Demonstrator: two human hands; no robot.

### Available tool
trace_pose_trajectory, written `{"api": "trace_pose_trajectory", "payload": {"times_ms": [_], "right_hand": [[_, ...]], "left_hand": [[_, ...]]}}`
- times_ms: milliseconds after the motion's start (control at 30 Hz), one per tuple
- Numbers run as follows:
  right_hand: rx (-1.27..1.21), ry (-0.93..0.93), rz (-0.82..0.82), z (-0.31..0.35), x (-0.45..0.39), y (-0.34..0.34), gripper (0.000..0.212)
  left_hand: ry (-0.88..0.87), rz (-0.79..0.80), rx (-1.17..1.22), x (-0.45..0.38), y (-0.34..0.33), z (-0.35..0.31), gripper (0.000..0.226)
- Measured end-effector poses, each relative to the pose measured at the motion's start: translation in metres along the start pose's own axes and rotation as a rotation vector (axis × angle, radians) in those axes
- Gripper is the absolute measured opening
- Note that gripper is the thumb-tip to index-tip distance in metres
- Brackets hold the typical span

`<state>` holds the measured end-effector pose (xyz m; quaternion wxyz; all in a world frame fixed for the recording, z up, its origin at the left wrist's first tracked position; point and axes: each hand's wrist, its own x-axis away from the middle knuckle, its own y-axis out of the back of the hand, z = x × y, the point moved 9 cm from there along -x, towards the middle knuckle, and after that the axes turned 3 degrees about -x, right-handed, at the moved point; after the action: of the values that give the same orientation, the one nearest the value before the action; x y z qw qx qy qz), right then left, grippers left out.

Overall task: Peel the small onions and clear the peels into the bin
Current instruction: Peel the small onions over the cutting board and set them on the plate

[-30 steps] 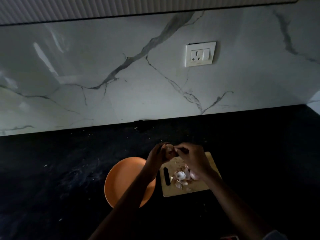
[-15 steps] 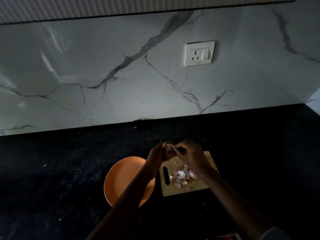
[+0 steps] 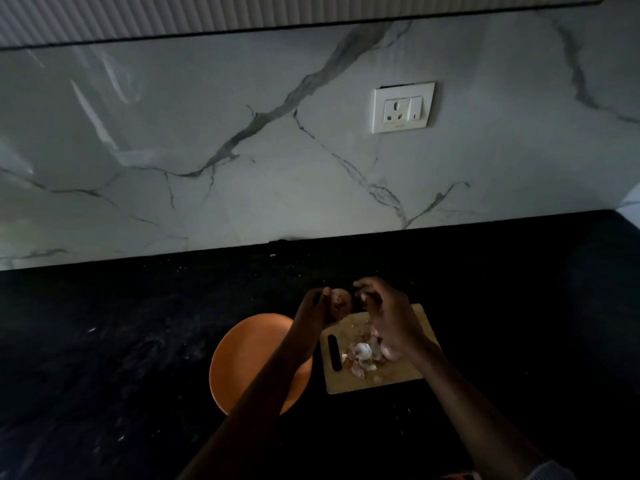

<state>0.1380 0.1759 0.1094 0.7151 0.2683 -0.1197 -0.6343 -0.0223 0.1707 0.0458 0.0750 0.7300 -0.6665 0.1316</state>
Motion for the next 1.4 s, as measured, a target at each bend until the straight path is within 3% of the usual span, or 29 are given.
{"api": "trace_pose_trajectory", "payload": {"times_ms": [167,400,600,833,967,1133,1267,1400], "right_hand": [[-0.034,0.081,0.117,0.013,0.0,-0.012,0.04],[-0.022,0.145,-0.09,0.018,-0.006,0.006,0.008],[0.023,0.147,-0.166,0.022,-0.004,0.015,0.005],[-0.055,0.01,-0.102,0.012,-0.007,0.009,0.006],[-0.074,0.062,-0.016,0.017,-0.008,0.009,0.017],[-0.154,0.042,-0.075,0.015,-0.012,0.016,0.007],[-0.173,0.041,-0.093,0.016,-0.012,0.016,0.002],[-0.158,0.036,-0.069,0.017,-0.012,0.015,0.002]], "left_hand": [[0.065,0.02,0.049,-0.003,-0.005,0.002,0.025],[-0.026,0.131,0.01,0.008,-0.015,-0.016,0.028],[-0.144,0.265,-0.019,0.014,-0.021,-0.026,0.035],[-0.16,0.234,0.005,0.018,-0.017,-0.036,0.037],[-0.154,0.236,-0.016,0.016,-0.012,-0.037,0.029],[-0.146,0.29,-0.033,0.02,-0.019,-0.039,0.03],[-0.118,0.226,0.018,0.016,-0.014,-0.035,0.039],[-0.062,0.226,0.062,0.015,-0.015,-0.029,0.034]]}}
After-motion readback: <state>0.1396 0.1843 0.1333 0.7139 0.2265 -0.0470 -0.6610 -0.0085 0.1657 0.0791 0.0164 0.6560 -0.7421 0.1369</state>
